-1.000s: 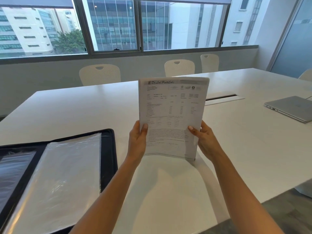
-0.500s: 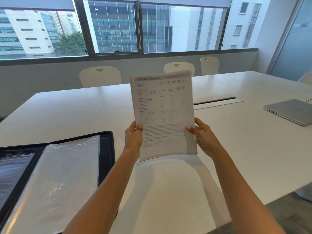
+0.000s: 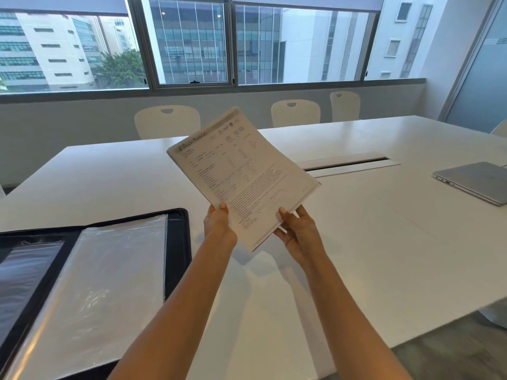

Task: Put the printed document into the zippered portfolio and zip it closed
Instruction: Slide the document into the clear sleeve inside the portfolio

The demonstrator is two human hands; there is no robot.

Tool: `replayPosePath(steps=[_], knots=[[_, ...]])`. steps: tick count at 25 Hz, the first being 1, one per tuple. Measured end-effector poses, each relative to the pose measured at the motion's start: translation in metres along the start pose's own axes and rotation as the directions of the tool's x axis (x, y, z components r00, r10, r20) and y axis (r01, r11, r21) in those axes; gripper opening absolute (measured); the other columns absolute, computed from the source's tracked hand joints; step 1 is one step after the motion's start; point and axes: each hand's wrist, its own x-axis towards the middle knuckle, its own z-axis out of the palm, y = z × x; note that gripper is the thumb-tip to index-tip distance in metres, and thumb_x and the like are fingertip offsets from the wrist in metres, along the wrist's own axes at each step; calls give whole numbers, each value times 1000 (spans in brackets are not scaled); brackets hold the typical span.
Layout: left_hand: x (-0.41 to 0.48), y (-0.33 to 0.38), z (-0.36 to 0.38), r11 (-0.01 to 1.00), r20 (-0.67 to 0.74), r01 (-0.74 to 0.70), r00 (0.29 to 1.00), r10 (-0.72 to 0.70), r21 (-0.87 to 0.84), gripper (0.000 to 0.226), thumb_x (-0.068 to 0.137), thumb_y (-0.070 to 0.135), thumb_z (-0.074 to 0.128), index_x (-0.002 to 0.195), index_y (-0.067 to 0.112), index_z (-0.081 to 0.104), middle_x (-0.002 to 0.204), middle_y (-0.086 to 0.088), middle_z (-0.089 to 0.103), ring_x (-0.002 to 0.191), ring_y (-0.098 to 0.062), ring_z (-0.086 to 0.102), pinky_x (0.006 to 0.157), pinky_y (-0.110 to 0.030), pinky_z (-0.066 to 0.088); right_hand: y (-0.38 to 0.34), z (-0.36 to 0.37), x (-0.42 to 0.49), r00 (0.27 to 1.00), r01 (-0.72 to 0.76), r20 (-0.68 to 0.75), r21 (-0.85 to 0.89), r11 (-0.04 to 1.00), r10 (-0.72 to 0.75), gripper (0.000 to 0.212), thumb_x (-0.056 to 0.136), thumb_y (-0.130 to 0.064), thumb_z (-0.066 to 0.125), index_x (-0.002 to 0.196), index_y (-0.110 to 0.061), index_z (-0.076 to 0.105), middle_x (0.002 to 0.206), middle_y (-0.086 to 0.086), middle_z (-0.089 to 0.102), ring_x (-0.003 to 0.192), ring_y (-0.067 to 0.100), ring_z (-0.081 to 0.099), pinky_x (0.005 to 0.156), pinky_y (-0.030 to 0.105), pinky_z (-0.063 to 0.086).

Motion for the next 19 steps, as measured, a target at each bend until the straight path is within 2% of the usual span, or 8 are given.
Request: replayPosePath(steps=[6, 9, 11, 13, 14, 16, 17, 19], knots=[[-9, -18, 1, 994, -18, -42, 999, 41, -99, 20, 102, 17, 43, 111, 26, 58, 97, -6, 66, 90, -26, 63, 77, -44, 57, 23, 27, 1, 996, 60, -59, -103, 993, -66, 31, 88, -1, 63, 116, -14, 61, 111, 9, 72, 97, 26, 70, 78, 42, 59], [-14, -15, -6, 979, 43, -125, 992, 119, 164, 19, 102, 18, 45, 115, 23, 59, 104, -6, 68, 97, -24, 64, 87, -44, 55, 23, 23, 0, 989, 66, -124, -152, 986, -85, 24, 90, -1, 61, 110, -14, 63, 101, 5, 74, 90, 24, 71, 72, 40, 60], [-15, -9, -15, 892, 150, -210, 975, 163, 401, 21, 102, 25, 47, 112, 18, 63, 108, -5, 70, 98, -21, 65, 89, -40, 54, 19, 17, 3, 979, 48, -186, -160, 986, -78, 23, 91, 1, 58, 111, -10, 62, 99, 6, 73, 86, 25, 71, 71, 39, 61], [-10, -3, -29, 653, 209, -362, 930, 302, 666, 31, 102, 34, 43, 112, 14, 64, 109, -5, 71, 94, -18, 66, 85, -36, 52, 14, 11, 6, 972, 33, -226, -138, 990, -64, 27, 92, 4, 55, 117, -3, 58, 104, 12, 69, 87, 27, 68, 76, 42, 60], [-3, -1, -39, 431, 226, -401, 887, 403, 808, 37, 102, 38, 41, 116, 13, 63, 113, -7, 69, 98, -21, 64, 86, -38, 50, 10, 9, 6, 969, 33, -239, -125, 992, -62, 28, 92, 6, 54, 118, -2, 57, 105, 13, 68, 88, 26, 68, 77, 42, 59], [15, 4, -62, -41, 252, -273, 807, 534, 961, 52, 99, 45, 39, 132, 7, 52, 132, -14, 58, 122, -29, 52, 100, -44, 41, 5, 7, 8, 964, 38, -259, -95, 995, -61, 29, 92, 7, 52, 119, -3, 56, 103, 11, 68, 87, 25, 67, 74, 40, 60], [25, 5, -74, -168, 235, -172, 821, 520, 971, 63, 98, 50, 37, 140, 3, 41, 145, -18, 45, 135, -32, 38, 107, -48, 33, 3, 7, 8, 961, 42, -268, -79, 996, -62, 29, 92, 7, 52, 119, -4, 56, 101, 9, 68, 86, 24, 67, 72, 39, 60], [36, 4, -93, -265, 138, -29, 904, 405, 964, 84, 96, 59, 30, 150, -2, 14, 158, -23, 13, 147, -36, 6, 116, -52, 15, 2, 6, 8, 955, 42, -291, -62, 997, -58, 29, 92, 7, 52, 118, -5, 55, 100, 7, 68, 85, 24, 67, 69, 39, 60]])
